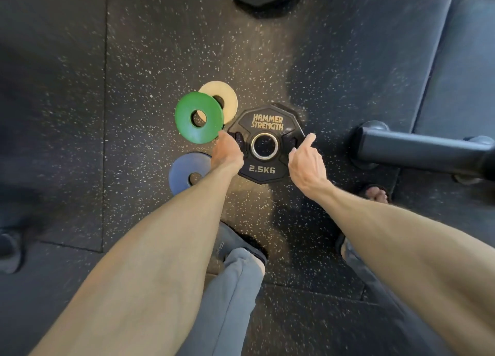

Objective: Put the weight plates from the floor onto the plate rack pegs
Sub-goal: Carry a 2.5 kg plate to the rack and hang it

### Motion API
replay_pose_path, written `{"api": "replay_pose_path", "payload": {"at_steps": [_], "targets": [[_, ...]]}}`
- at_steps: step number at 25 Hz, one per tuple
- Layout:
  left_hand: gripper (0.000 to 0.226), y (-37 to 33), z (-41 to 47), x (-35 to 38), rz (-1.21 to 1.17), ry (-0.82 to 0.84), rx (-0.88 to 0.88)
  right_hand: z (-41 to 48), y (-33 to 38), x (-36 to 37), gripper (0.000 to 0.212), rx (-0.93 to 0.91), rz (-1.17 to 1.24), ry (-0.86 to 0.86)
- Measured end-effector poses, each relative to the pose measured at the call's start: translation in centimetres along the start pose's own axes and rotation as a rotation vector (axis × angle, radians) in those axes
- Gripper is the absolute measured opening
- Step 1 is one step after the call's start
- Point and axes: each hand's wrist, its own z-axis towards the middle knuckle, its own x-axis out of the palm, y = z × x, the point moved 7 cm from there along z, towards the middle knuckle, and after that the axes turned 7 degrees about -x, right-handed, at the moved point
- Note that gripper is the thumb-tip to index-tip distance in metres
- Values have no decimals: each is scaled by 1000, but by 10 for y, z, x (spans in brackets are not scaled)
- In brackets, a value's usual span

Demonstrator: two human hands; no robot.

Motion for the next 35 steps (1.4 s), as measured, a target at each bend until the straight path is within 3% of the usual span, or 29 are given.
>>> {"api": "replay_pose_path", "payload": {"at_steps": [7,12,18,23,26,31,35], "targets": [[35,-54,-210,-172,42,-43,136,-116,73,-196,38,100,348,-133],[35,-90,-357,-281,117,-111,375,-236,116,-319,36,145,547,-299],[37,-123,-513,-328,195,-110,806,-388,121,-430,16,172,670,-721],[32,-143,-658,-298,251,-93,1168,-513,67,-490,17,297,699,-1041],[33,-156,-750,-259,235,-36,1301,-590,17,-527,21,371,683,-1259],[29,-169,-916,-160,240,84,1622,-723,-92,-567,21,582,637,-1528],[25,-171,-1032,-68,280,205,1741,-812,-189,-592,12,687,641,-1685]]}}
